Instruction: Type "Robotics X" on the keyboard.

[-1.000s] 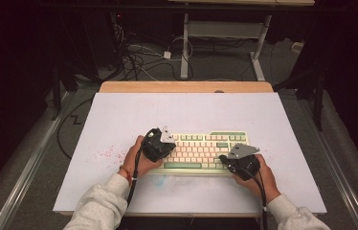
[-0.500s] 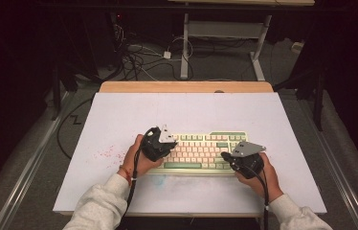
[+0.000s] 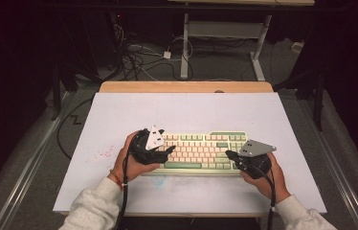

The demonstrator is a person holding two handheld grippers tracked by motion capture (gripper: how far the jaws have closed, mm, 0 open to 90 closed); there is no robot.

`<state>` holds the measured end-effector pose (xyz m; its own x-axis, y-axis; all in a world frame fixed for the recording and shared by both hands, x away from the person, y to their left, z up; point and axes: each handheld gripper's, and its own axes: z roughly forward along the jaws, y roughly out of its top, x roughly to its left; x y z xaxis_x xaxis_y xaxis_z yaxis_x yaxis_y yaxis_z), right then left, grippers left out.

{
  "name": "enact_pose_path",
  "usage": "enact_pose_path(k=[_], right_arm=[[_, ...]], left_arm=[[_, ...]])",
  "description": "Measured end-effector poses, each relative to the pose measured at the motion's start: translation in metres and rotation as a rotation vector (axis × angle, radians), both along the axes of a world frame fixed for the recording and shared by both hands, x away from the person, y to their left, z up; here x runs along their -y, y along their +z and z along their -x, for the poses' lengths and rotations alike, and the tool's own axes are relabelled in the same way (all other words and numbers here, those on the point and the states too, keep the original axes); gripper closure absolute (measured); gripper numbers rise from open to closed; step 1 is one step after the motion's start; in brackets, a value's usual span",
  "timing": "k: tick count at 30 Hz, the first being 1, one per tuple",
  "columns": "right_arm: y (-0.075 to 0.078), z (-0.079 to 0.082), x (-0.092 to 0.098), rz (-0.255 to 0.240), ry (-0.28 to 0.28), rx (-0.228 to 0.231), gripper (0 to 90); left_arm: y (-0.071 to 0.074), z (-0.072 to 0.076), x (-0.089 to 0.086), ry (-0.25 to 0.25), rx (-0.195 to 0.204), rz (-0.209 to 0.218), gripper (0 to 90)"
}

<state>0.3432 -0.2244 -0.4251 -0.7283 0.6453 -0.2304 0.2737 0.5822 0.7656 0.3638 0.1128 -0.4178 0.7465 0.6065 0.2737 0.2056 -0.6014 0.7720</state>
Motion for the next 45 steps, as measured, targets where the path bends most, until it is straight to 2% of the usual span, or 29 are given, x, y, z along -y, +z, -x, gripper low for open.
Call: enact_pose_path(k=[5,6,10,13,15,20,22,24,32,39,45], right_arm=[[0.005,0.001,0.000,-0.009,-0.003,0.009,90.0],[0.005,0.001,0.000,-0.009,-0.002,0.009,90.0],[0.006,-0.001,-0.001,-0.013,-0.006,0.005,90.0],[0.007,-0.003,-0.003,-0.011,-0.003,0.000,90.0],[0.006,-0.004,-0.005,-0.010,-0.005,-0.002,90.0],[0.008,-0.009,-0.009,-0.013,0.003,-0.005,90.0],[0.008,-0.012,-0.012,-0.013,0.003,0.000,90.0],[0.008,-0.014,-0.014,-0.011,0.003,-0.005,90.0],[0.003,-0.026,-0.034,0.006,0.022,-0.019,90.0],[-0.004,-0.034,-0.055,0.021,0.046,-0.040,90.0],[-0.008,-0.041,-0.065,0.027,0.048,-0.049,90.0]], left_arm=[[-0.005,0.013,-0.012,0.012,0.027,-0.001,20.8],[-0.009,0.019,-0.018,0.017,0.037,-0.018,20.7],[-0.014,0.027,-0.028,0.017,0.039,-0.035,19.0],[-0.020,0.038,-0.040,0.025,0.054,-0.064,18.9],[-0.022,0.040,-0.043,0.027,0.050,-0.058,18.7],[-0.032,0.048,-0.057,0.053,0.037,-0.073,17.7],[-0.035,0.050,-0.062,0.061,0.021,-0.064,17.7],[-0.040,0.053,-0.067,0.071,0.018,-0.077,17.7],[-0.050,0.063,-0.086,0.096,-0.023,-0.094,17.7],[-0.051,0.069,-0.094,0.105,-0.024,-0.084,17.7],[-0.051,0.069,-0.095,0.107,-0.021,-0.085,17.7]])
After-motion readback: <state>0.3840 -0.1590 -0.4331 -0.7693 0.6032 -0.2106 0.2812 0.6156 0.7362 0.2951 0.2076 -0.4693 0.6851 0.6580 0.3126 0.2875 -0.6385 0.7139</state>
